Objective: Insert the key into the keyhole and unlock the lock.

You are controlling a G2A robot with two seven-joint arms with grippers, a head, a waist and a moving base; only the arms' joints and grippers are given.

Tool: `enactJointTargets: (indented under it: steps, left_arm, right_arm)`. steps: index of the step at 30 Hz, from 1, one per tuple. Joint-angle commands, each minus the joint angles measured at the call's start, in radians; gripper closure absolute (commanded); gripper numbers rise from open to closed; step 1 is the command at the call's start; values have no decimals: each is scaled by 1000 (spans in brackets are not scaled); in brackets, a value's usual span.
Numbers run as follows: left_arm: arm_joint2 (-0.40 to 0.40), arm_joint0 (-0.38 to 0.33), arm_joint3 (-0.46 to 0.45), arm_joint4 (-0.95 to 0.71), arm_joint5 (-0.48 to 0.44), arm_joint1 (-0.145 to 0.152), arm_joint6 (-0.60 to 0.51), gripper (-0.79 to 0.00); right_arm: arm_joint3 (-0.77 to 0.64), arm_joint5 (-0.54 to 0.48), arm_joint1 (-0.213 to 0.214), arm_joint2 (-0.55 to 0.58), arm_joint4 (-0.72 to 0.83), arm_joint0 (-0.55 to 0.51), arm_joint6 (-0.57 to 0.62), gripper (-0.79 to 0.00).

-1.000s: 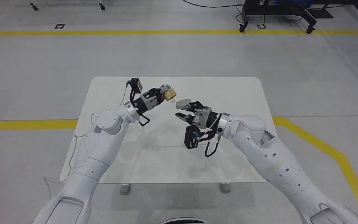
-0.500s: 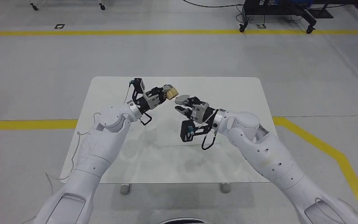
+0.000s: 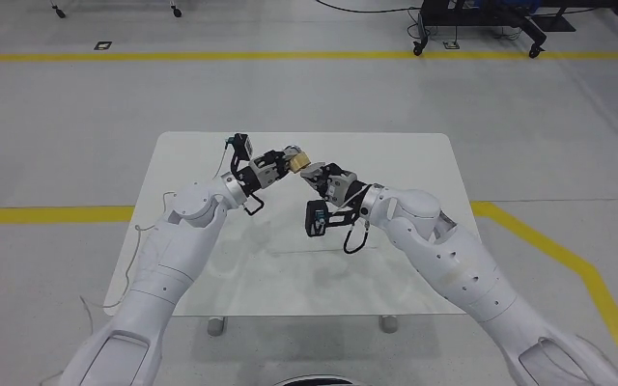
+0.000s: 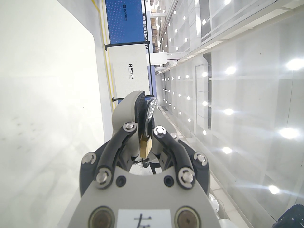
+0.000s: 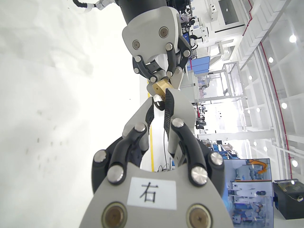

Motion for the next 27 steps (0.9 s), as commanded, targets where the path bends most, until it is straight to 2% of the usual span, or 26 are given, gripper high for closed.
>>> enactJointTargets:
  steps: [1, 14, 27]
  left_arm:
    - [3, -2, 1, 3, 0, -1, -4, 0]
    - [12, -12, 27, 20, -53, -9, -20, 0]
    - [-9, -3, 15, 61, -179, -8, -7, 0]
  right_arm:
    - [3, 6, -2, 5, 20, -4, -3, 0]
    - [76, 36, -16, 60, 267, -37, -74, 0]
    - [152, -6, -27, 99, 480, -48, -222, 0]
